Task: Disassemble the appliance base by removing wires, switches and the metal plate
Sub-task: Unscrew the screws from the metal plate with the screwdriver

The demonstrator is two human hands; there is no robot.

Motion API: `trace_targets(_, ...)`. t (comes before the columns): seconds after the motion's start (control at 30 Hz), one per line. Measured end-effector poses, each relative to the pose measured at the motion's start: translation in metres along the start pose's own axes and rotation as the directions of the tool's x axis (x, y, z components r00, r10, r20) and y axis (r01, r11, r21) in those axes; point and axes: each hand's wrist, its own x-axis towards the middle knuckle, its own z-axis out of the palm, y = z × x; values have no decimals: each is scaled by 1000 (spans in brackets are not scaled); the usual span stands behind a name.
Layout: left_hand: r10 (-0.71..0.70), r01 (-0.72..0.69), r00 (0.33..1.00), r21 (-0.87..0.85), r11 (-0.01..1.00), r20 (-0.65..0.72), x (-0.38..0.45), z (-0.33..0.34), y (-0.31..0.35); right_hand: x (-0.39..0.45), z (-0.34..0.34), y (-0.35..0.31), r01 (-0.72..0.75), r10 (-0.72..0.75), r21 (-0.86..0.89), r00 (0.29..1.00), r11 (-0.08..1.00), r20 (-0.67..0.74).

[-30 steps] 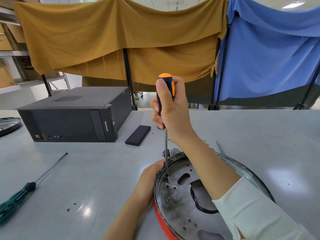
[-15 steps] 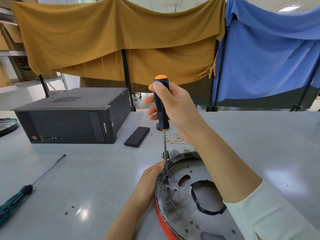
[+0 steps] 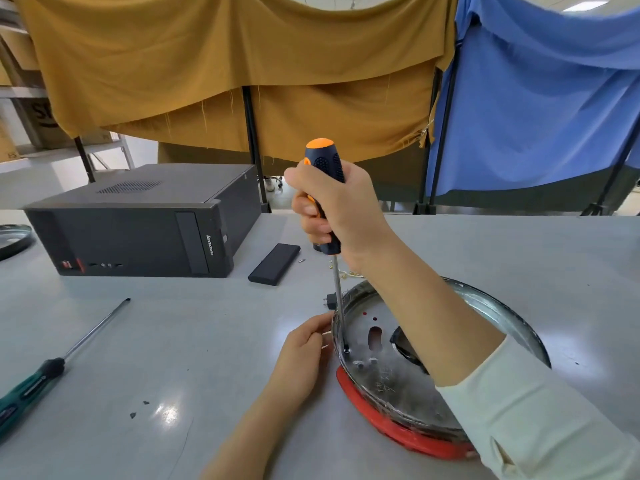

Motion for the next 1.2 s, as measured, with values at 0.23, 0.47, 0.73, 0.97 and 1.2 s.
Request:
trace_targets(0.23,1,43,975,-189,981,223,-1,11,5,-3,-1,4,141,-171,-146,961,979,-218)
trace_targets(0.47,46,-10,971,-157,988,233,-1,7,6,-4,0,5,166,-359,-437,839,884,-408)
trace_targets(0.73,-10,42,967,-121,992,254,0,7,2,-1,0,6,160,-355,-454,852,877,-385)
trace_targets(0.97,11,33,962,-157,987,273,5,6,1,2,-28,-4,33,-31,11,991,999,-132)
trace_targets(1.2,32,23,953,-178,984,300,2,7,2,-9,-33,-7,122,-124,-126,992,984,-7)
